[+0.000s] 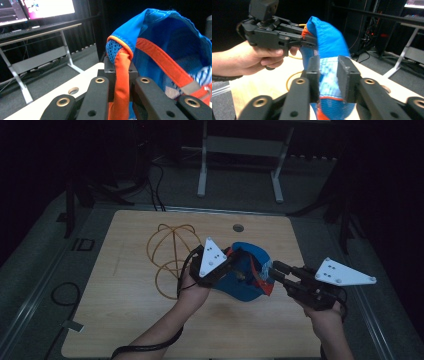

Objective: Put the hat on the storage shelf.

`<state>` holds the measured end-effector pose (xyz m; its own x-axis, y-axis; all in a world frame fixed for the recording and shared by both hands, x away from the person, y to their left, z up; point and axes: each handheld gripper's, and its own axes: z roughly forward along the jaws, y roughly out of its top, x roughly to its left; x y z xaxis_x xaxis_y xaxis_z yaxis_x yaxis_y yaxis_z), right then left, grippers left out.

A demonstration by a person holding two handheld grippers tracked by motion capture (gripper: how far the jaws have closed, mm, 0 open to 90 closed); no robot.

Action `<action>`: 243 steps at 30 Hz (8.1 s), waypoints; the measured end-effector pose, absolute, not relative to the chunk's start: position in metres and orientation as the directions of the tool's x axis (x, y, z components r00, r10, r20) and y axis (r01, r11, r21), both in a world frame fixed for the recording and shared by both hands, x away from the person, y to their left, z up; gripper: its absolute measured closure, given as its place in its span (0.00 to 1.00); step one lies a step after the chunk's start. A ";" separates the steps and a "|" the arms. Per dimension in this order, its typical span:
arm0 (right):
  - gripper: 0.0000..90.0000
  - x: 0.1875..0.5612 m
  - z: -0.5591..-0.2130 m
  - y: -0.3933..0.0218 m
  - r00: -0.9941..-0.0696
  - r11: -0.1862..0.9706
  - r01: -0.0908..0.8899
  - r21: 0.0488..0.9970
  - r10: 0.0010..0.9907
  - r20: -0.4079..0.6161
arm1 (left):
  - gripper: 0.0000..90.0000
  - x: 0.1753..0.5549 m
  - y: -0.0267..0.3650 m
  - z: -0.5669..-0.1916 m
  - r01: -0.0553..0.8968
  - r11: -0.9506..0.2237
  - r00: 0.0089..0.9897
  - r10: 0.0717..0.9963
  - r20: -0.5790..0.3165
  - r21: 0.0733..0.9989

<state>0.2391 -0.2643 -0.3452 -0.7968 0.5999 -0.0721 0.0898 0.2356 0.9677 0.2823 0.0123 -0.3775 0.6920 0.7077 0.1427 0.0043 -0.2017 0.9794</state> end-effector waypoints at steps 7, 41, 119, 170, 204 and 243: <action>0.74 0.232 -0.339 -0.277 -0.794 0.249 0.050 0.967 0.598 -0.113 | 0.96 0.278 0.022 -0.373 -0.058 -0.146 0.747 0.649 0.141 0.987; 0.95 0.233 -0.387 -0.229 -0.883 0.262 0.084 0.961 0.468 -0.050 | 0.96 0.269 0.020 -0.366 -0.083 0.011 0.944 0.322 0.075 0.996; 1.00 0.244 -0.330 -0.244 -0.806 0.181 0.044 0.982 0.588 -0.072 | 0.42 0.244 0.103 -0.378 -0.101 -0.094 0.909 0.397 0.131 0.990; 1.00 0.383 -0.288 -0.005 -0.875 0.394 0.174 0.902 0.482 -0.041 | 0.02 0.191 0.239 -0.535 0.111 -0.093 0.557 0.830 0.015 0.989; 0.72 0.410 -0.337 -0.043 -0.845 0.395 0.320 0.861 0.529 0.071 | 0.02 0.193 0.232 -0.543 0.136 -0.100 0.598 0.802 -0.001 0.986; 0.15 0.354 -0.388 -0.106 -0.921 0.366 0.209 0.907 0.387 0.056 | 0.02 0.194 0.233 -0.547 0.143 -0.088 0.591 0.806 -0.014 0.986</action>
